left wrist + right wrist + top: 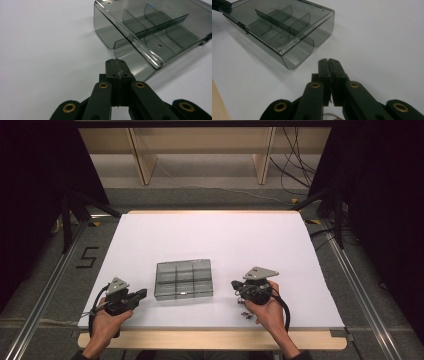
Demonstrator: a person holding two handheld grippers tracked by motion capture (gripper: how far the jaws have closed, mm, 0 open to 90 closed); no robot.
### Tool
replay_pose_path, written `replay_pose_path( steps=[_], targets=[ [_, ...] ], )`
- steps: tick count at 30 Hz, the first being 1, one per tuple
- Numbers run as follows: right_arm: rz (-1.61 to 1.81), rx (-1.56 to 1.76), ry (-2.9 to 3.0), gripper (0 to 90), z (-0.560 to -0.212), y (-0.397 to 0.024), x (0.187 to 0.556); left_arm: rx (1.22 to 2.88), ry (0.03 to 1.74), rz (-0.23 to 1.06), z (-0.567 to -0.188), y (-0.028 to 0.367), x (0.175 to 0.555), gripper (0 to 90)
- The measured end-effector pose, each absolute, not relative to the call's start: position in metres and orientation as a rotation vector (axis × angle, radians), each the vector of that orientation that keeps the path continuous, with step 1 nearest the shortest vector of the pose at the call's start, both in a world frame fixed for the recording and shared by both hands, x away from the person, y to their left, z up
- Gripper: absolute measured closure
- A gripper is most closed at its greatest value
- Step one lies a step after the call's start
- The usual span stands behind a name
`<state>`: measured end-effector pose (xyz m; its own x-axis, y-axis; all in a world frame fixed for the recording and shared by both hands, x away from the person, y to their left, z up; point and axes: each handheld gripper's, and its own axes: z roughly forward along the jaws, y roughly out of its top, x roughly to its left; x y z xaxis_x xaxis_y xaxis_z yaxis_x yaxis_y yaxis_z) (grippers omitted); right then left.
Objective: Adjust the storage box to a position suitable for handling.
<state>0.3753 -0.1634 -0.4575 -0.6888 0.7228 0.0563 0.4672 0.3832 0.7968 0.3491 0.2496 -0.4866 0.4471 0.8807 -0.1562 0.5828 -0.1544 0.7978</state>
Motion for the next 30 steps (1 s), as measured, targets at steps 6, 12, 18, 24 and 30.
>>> replay_pose_path(
  steps=[6, 12, 18, 24, 30],
  targets=[
    [1.176, 1.039, 2.372, 90.0, -0.459, -0.145, 0.39, 1.866, 1.253, 0.442, -0.49, 0.242, 0.367, 89.1],
    [1.097, 1.1, 2.413, 90.0, -0.464, -0.125, 0.402, 1.921, 1.229, 0.456, -0.49, 0.239, 0.379, 89.0],
    [1.064, 1.117, 2.423, 90.0, -0.473, -0.114, 0.414, 1.908, 1.237, 0.429, -0.495, 0.237, 0.385, 89.0],
    [1.061, 1.105, 2.452, 90.0, -0.474, -0.107, 0.416, 1.874, 1.236, 0.414, -0.496, 0.231, 0.384, 89.0],
    [1.058, 1.094, 2.485, 90.0, -0.477, -0.103, 0.414, 1.89, 1.228, 0.419, -0.495, 0.231, 0.384, 89.1]
  ],
)
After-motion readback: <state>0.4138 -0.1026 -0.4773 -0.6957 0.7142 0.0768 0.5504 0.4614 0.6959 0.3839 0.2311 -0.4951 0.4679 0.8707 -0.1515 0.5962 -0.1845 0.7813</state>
